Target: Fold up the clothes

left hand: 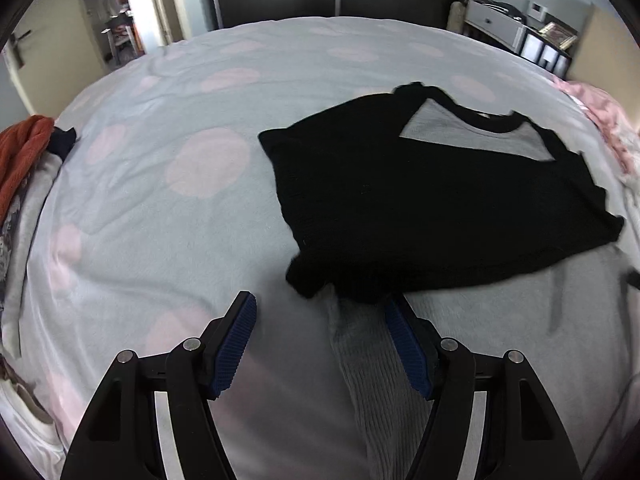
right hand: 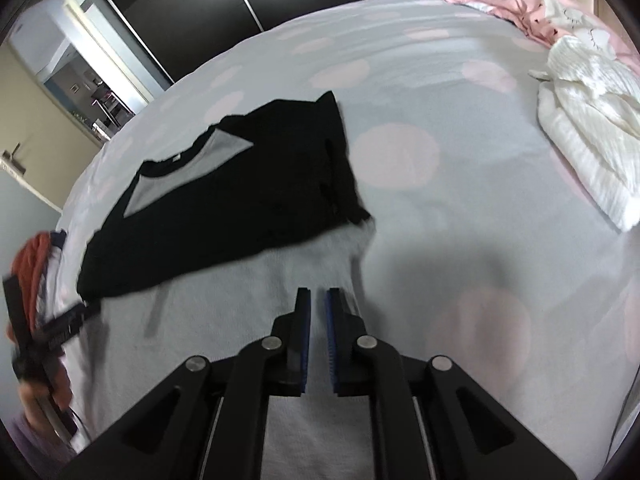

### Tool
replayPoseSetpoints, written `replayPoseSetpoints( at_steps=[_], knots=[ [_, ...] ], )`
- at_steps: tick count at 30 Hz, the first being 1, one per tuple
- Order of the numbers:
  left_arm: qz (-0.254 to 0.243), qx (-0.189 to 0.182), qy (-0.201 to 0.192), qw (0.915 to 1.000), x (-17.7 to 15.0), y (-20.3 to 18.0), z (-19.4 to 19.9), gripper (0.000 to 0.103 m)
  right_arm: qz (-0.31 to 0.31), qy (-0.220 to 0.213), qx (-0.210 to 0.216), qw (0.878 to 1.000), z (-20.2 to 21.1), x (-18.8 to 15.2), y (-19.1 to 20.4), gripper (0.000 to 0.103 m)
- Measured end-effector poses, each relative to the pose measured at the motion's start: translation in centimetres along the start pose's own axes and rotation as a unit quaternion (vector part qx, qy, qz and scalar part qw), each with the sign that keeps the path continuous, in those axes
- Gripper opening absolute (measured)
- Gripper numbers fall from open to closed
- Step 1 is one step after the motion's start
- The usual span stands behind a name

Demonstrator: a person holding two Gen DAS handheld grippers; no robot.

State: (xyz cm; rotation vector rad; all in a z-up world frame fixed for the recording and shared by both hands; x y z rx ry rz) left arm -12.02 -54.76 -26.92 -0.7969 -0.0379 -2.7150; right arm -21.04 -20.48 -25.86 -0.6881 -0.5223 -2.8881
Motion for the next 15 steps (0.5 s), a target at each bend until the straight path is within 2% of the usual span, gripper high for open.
replayPoseSetpoints(
  at_steps=[3,6,10,13,15],
  knots=[
    [0.048,-0.008,-0.015,0.9987,0.4,0.8,-0.3,0.066,-0.015,0.021,0.005,1.0,-1.0,-0.3,-1.1,0.007],
    [0.093,-0.019,-0.017,0.9953,0.5,1.9,-0.2,0.057,-0.054,0.031,0.033,0.998,-1.3,-0.3,-2.3,0.007],
    [0.161,-0.052,-0.015,0.9855,0.3,3.7,-0.3,0.057,-0.055,0.036,0.039,0.997,-1.4,-0.4,-2.5,0.007],
    [0.181,-0.062,-0.013,0.9814,-0.2,4.0,-0.2,0.057,-0.051,0.034,0.04,0.997,-1.5,-0.5,-2.4,0.007],
    [0.175,-0.057,-0.008,0.9828,-0.2,3.5,0.0,0.057,-0.05,0.034,0.042,0.997,-1.7,-0.5,-2.5,0.007]
  ],
)
Point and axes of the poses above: each gripper's, at about its wrist camera, not at the fingertips, and z roughly against the way its jaws point, y to its left, x to its top, the point moved 4 cm from there along -z, roughly the way its jaws point, and after that the axes turned 2 degrees about -y, right-handed, at the moved point
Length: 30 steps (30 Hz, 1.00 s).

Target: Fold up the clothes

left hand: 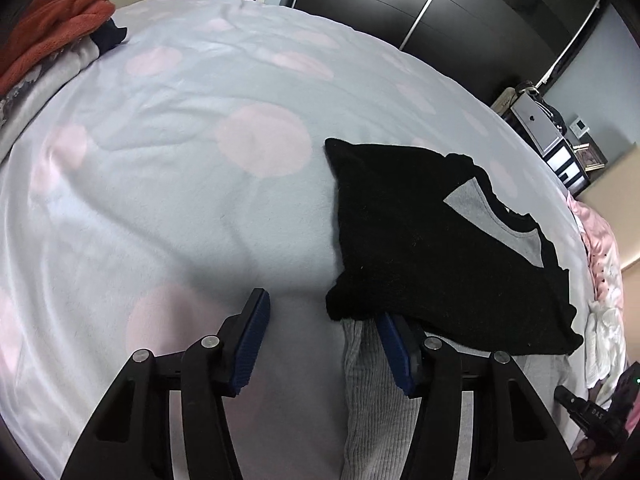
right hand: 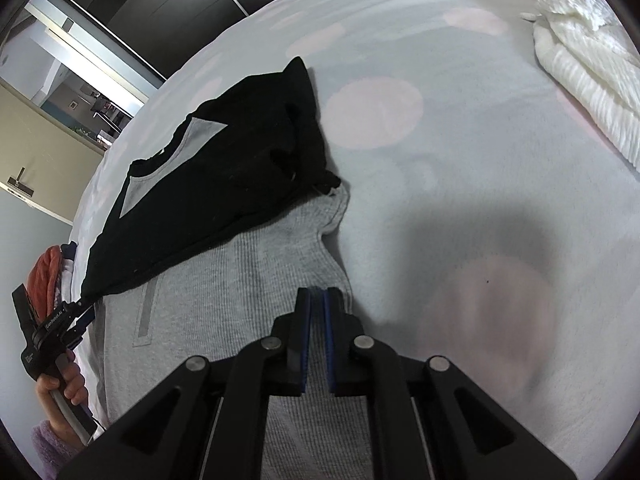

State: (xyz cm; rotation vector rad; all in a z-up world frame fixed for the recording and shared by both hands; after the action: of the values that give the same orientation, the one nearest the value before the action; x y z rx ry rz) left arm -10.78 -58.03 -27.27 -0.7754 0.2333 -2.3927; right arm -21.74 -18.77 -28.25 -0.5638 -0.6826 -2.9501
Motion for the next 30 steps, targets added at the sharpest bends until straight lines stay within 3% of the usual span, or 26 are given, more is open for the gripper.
replayPoseSetpoints(
  at_steps=[6,10,17,18,23,26,30],
  knots=[
    [-0.024,0.029,0.047,0.9982,-1.4,-0.4,0.4,0.057,0.075,0.013,-0.052,0.996,0.2,-0.7,2.1,0.007],
    [0.004,0.027,0.078,0.9966,-3.1,0.2,1.6,0.057,0.039,0.021,-0.038,0.998,2.7,-3.7,2.1,0.009],
    [-0.009,0.031,0.129,0.9911,-7.5,-0.3,4.1,0.061,0.02,0.039,-0.059,0.997,6.2,-9.8,0.0,0.014],
    [-0.011,0.034,0.13,0.9909,-8.2,-0.3,4.7,0.061,0.018,0.035,-0.062,0.997,6.9,-10.0,-0.2,0.016],
    [0.001,0.03,0.145,0.989,-10.7,0.0,7.3,0.061,0.029,0.011,-0.091,0.995,10.1,-11.0,-1.4,0.046],
    [0.012,0.029,0.158,0.987,-12.0,0.3,8.4,0.061,0.021,0.037,-0.096,0.994,10.0,-12.2,-2.3,0.049],
    [0.009,0.054,0.185,0.9812,-14.0,0.6,8.9,0.062,0.001,0.064,-0.108,0.992,9.5,-13.2,-3.4,0.049]
  ],
)
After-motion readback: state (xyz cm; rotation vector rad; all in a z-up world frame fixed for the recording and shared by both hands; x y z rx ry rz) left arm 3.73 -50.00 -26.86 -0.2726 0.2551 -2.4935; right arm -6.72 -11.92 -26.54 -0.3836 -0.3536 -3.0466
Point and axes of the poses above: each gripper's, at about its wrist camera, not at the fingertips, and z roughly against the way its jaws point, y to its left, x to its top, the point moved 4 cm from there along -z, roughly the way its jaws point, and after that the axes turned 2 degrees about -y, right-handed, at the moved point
